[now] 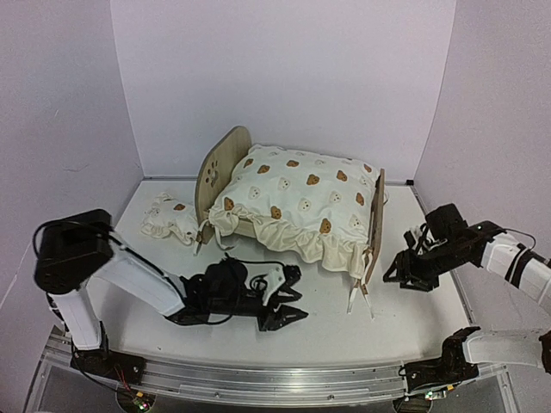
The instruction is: Set up the pet bed
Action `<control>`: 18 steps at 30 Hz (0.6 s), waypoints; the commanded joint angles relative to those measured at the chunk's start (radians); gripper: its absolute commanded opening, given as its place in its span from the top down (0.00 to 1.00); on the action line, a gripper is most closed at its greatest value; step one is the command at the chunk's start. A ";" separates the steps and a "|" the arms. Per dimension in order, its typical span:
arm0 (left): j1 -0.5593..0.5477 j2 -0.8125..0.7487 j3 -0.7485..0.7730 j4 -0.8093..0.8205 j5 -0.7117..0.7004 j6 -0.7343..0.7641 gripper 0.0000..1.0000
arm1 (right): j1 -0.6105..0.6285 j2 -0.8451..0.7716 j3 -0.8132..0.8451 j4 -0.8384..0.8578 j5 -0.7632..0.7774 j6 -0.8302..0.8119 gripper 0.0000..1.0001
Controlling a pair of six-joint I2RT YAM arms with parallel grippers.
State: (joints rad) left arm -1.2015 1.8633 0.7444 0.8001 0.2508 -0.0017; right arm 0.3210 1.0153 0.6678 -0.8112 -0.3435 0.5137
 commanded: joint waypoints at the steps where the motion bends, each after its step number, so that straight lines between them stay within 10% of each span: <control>1: 0.096 -0.270 -0.061 -0.172 -0.204 -0.260 0.50 | 0.065 0.033 0.251 0.162 0.048 -0.198 0.34; 4: 0.241 -0.336 0.000 -0.441 -0.285 -0.469 0.53 | 0.277 0.195 0.404 0.211 0.119 -0.276 0.26; 9: 0.406 -0.417 -0.025 -0.445 -0.274 -0.717 0.49 | 0.380 0.446 0.531 0.447 0.049 -0.242 0.21; 18: 0.460 -0.308 0.218 -0.527 -0.442 -0.356 0.51 | 0.447 0.711 0.666 0.555 0.012 -0.262 0.23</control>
State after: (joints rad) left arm -0.7628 1.5196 0.8192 0.3157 -0.0841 -0.5346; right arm 0.7353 1.7157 1.2720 -0.3618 -0.3069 0.2729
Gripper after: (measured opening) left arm 0.509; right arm 0.779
